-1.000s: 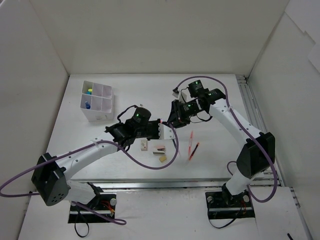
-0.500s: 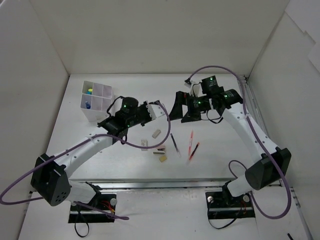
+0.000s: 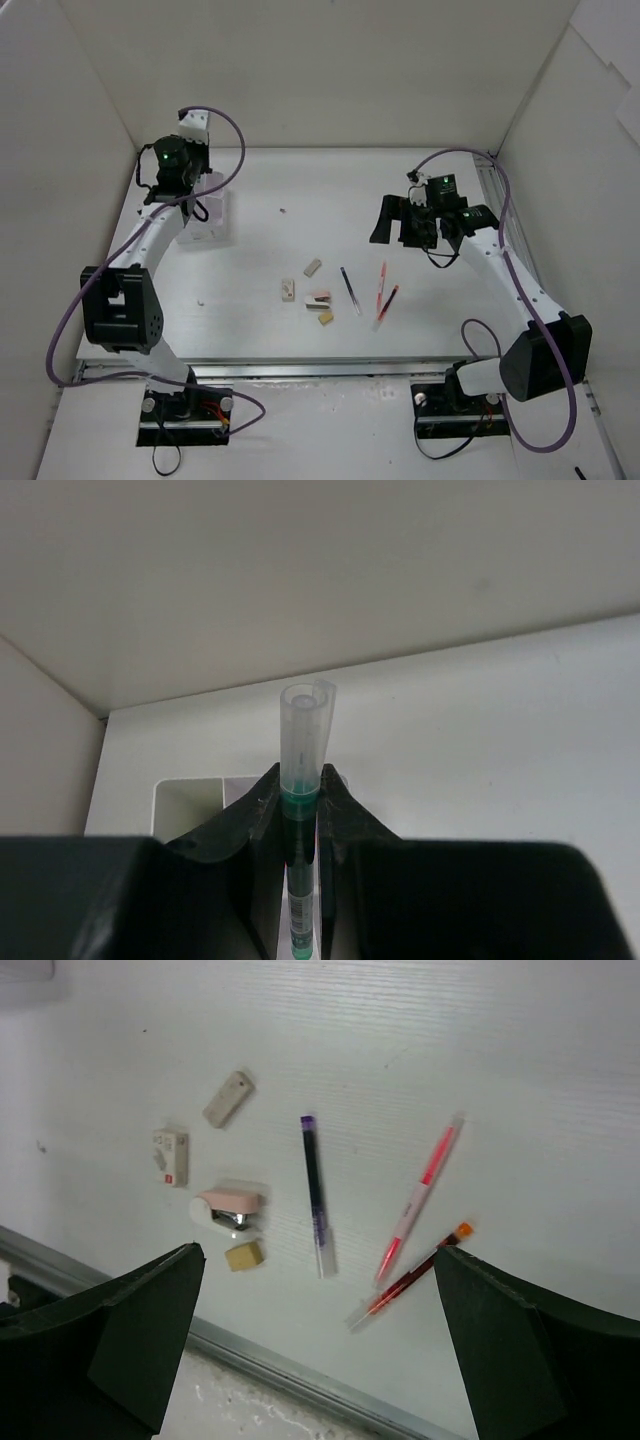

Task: Sort the stationery into containers
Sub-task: Place the pen in the storage box.

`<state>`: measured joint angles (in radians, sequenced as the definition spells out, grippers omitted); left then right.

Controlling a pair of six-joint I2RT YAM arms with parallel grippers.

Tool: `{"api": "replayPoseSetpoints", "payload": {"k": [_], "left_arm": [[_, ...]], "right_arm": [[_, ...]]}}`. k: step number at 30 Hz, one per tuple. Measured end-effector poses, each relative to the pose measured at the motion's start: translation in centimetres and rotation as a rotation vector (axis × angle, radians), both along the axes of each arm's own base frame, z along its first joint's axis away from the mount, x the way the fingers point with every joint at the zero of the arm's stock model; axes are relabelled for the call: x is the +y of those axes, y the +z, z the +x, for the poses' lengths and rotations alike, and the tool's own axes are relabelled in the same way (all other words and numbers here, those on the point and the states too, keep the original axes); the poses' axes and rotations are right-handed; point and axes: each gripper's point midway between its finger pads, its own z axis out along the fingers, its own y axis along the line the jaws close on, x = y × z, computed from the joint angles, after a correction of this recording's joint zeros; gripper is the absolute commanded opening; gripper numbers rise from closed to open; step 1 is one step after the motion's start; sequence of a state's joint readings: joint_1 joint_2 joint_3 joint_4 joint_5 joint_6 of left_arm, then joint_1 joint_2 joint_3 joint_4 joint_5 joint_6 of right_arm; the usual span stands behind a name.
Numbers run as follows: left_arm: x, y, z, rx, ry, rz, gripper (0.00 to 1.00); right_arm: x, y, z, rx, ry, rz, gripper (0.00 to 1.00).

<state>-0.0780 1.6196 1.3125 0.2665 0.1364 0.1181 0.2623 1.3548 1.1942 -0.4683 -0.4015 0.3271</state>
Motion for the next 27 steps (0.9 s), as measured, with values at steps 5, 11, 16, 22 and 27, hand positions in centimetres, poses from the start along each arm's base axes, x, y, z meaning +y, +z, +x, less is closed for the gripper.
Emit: {"api": "replayPoseSetpoints", "payload": {"k": [5,11,16,22,27], "left_arm": [[3.0,-2.2,5.6,0.012,0.083,-0.063,0.00],[3.8,-5.0,10.6,0.039,0.135,-0.054,0.01],[5.3,-8.4,11.3,0.085,0.208,-0.040,0.01],[7.3,-10.7,11.4,0.114,0.285,-0.034,0.12],[8.5,-11.7,11.0,0.132,0.328,-0.064,0.51]], "right_arm": [[-1.8,-0.4,0.4,-0.055,-0.045,-0.074,0.98],[-3.7,1.0,0.8,-0.154,-0.100,-0.125,0.98],[-4.9,-0.6,0.2,-0.132,-0.125,-0.163,0.98],[-6.4,-2.6,-1.0,-0.095,-0.162,-0.200,0.98],[-7.1,-2.8,-1.4,-0.096,-0.183,-0.205,0.98]]}}
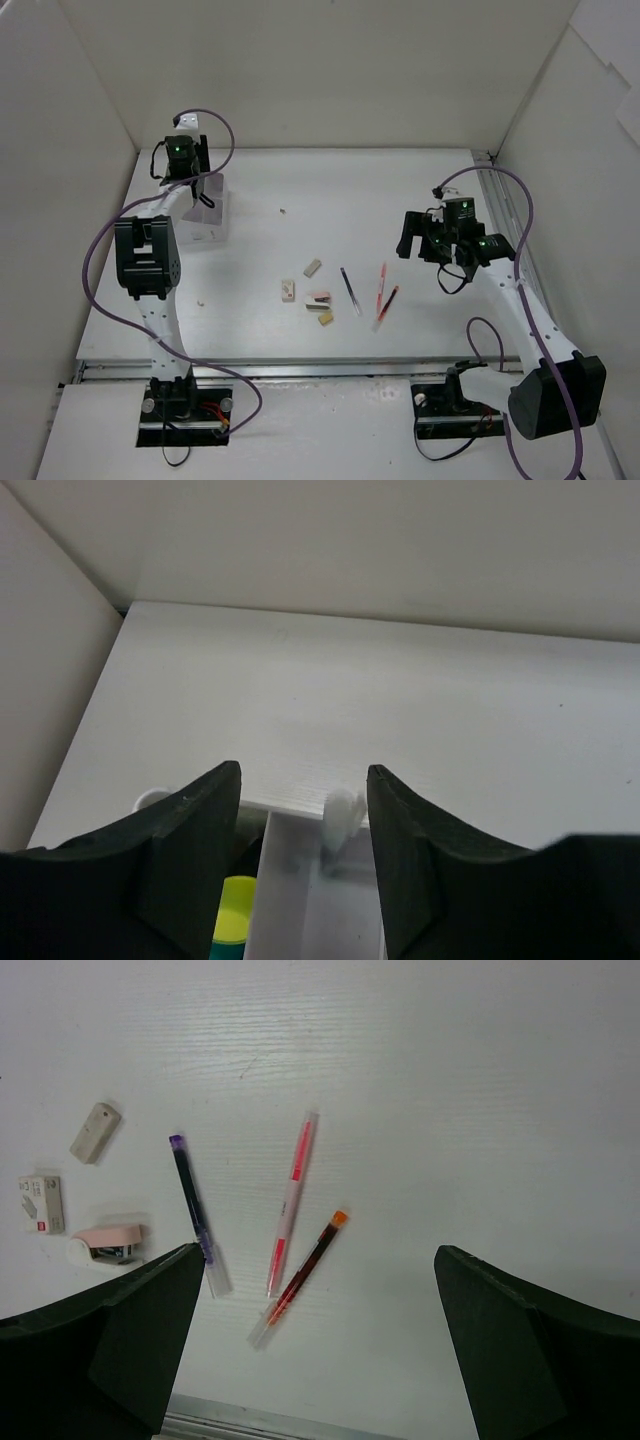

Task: Sort the stationery into containers
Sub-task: Place the pen in the storage box, then pick up the pen from the center of the board.

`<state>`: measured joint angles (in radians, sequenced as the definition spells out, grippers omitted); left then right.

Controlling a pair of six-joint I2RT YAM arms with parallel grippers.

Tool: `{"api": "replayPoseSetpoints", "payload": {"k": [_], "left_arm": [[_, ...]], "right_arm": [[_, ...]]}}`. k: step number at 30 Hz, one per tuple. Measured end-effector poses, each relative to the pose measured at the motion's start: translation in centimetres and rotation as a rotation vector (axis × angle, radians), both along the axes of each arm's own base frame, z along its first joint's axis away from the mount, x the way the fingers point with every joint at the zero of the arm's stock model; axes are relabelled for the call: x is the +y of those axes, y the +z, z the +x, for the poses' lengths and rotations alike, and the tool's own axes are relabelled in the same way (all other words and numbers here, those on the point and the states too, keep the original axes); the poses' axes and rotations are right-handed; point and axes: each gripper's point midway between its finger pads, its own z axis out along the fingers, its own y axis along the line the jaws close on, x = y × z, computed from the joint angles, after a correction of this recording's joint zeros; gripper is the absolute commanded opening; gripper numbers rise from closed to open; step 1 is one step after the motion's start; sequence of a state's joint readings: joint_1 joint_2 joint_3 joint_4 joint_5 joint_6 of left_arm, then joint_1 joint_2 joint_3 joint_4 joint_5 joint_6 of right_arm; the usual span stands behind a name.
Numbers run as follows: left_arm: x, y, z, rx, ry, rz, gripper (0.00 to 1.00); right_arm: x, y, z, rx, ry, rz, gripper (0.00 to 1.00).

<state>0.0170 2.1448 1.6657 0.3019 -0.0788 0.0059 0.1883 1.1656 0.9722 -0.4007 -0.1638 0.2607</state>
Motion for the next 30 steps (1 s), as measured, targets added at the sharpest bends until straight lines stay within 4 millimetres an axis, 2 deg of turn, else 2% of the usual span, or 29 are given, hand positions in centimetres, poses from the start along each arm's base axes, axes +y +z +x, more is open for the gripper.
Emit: {"api": "replayPoseSetpoints", "payload": {"k": [5,6,9,11,15,18,21,23,25,28,30], "left_arm": [[0.2,-1.0,-1.0,0.033,0.026,-0.038,0.74],[0.1,-0.9,-1.4,0.038,0.026,-0.042,0.78],[-0.3,0.3,-3.1,0.047,0.012,-0.064,0.99],[-1.0,2.2,-4.3,0.035,-0.010,-0.074,0.99],[-2.9,9.0,-7.4,-0.036,-0.052,-0.079,1.00],[-6.0,14.1,-11.5,-0.104,-0.108,-0.113,0.99],[-8.4,15.9,-16.8,-0.136,-0.169,-0.173,1.00],[-9.3,15.5,-20.6,-0.132,-0.199,-0.223,0.99],[-9.3,14.1,-23.8,-0.112,-0.201,-0.265,0.99],[-9.2,11.7,-26.8,-0.051,-0.185,-0.309,0.99],[-9.2,10.2,-28.1,-0.009,-0.173,-0.326,1.00]], "right_arm": [[0.0,-0.6,-0.5,0.015,-0.001,0.012,0.98],[0.1,-0.8,-0.7,0.023,0.005,0.017,0.98],[0.9,-1.7,-1.4,0.052,0.037,0.014,0.98],[2.4,-2.2,-1.9,0.068,0.087,0.005,0.98],[7.0,-4.7,-3.6,0.149,0.245,-0.046,0.98],[9.5,-7.2,-4.6,0.216,0.317,-0.116,0.98],[10.7,-9.4,-5.1,0.256,0.349,-0.198,0.98],[11.3,-10.6,-5.2,0.276,0.360,-0.250,0.98],[12.0,-11.4,-5.0,0.283,0.372,-0.283,0.98],[12.8,-12.2,-4.7,0.279,0.385,-0.316,0.95],[13.2,-12.8,-4.7,0.278,0.395,-0.338,0.87]]}}
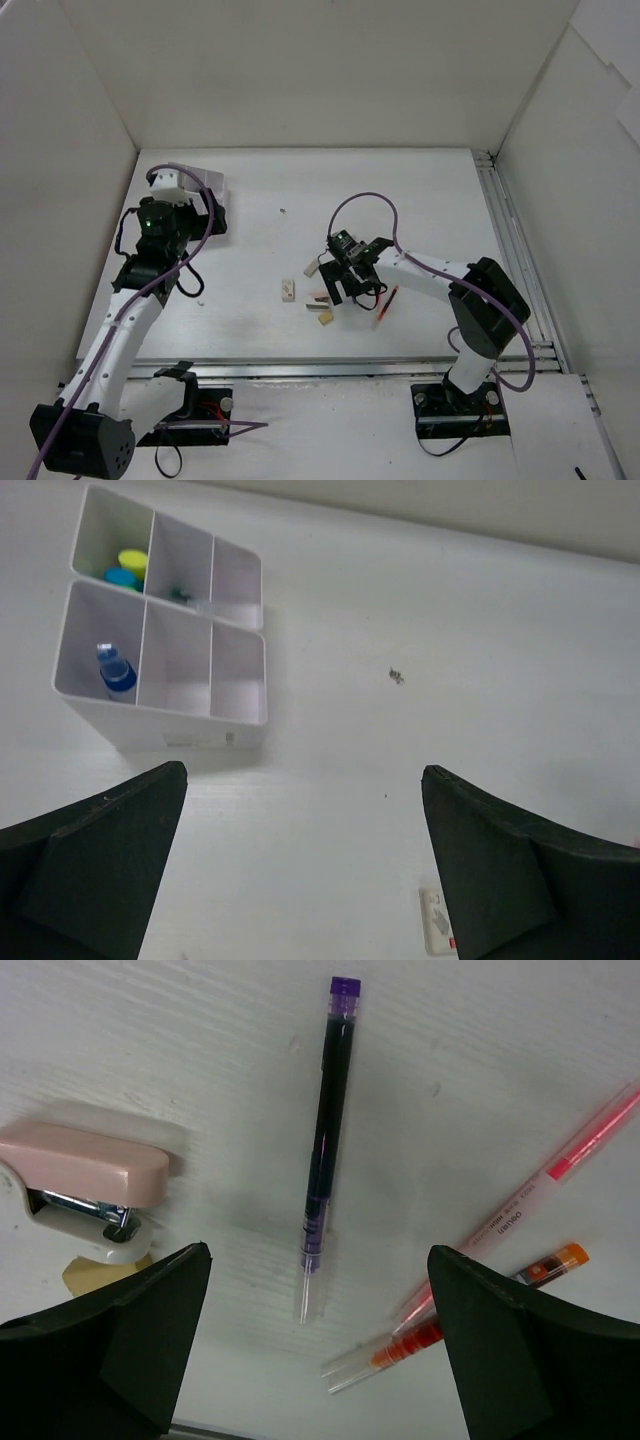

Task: Sort the stationery into containers
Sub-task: Pick up the pen from the center of the board.

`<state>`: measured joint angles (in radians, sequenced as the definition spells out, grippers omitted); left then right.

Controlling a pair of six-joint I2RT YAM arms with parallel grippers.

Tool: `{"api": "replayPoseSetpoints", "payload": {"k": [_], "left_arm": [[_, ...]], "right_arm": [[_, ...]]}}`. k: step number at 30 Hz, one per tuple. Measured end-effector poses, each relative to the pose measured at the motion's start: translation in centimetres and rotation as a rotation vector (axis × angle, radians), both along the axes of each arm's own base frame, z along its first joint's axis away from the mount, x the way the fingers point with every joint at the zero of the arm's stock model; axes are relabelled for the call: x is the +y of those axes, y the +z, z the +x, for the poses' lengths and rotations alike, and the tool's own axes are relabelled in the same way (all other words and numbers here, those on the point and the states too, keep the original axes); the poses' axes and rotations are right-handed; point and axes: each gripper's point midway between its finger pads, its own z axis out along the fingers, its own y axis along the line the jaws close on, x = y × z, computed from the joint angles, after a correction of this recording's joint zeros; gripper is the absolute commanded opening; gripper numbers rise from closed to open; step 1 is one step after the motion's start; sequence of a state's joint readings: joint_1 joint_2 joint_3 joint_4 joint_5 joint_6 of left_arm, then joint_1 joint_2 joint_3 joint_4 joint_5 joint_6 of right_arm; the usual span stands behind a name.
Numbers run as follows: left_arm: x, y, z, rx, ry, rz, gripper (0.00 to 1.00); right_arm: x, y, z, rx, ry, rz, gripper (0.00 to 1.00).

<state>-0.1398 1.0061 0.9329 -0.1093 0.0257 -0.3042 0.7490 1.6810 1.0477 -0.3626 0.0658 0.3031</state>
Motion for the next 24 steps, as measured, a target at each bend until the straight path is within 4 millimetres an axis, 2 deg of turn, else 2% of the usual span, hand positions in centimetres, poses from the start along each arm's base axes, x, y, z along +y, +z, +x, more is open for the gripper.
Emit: {"api": "replayPoseSetpoints", "payload": {"k": [1,2,4,7,15,16,20,24], "left_arm": [[0.0,-0.6,-0.5,0.019,0.000,-0.004,0.99],[0.0,-1.3,-1.0,0.040,0.004,-0.008,0.99],[0.1,-2.2,-1.8,0.074,0.007,-0.011,0.99],[0.3,-2.2,-2.3,0.081,0.022,-0.011,0.99],[0.3,-2.4,-2.3,0.088,0.027,-0.008,1.00],[0.2,-2.5,-2.3,0.093,0.016,-0.006,0.99],[-1.4,-3.0,-2.1,0.104,-0.083,0.026,1.00],[-5.7,-2.9,-2.4,0.062,-0.365,0.095,0.99]], "right_arm": [[0.2,-0.2,0.1,0.000,0.001,-0.006,0.83],[0.3,-0.5,0.2,0.000,0.002,-0.013,0.74],[0.3,-1.2,0.2,0.006,0.000,-0.029,0.66],[0.1,-1.9,0.1,0.020,-0.010,-0.044,0.47],[0.1,-2.4,-0.4,0.027,-0.038,-0.013,0.16],[0.1,-2.4,-0.5,0.029,-0.037,-0.009,0.01],[0.0,-2.0,-0.8,0.033,-0.013,0.006,0.00],[0.4,-0.9,-1.7,0.072,0.062,0.065,0.00]]}}
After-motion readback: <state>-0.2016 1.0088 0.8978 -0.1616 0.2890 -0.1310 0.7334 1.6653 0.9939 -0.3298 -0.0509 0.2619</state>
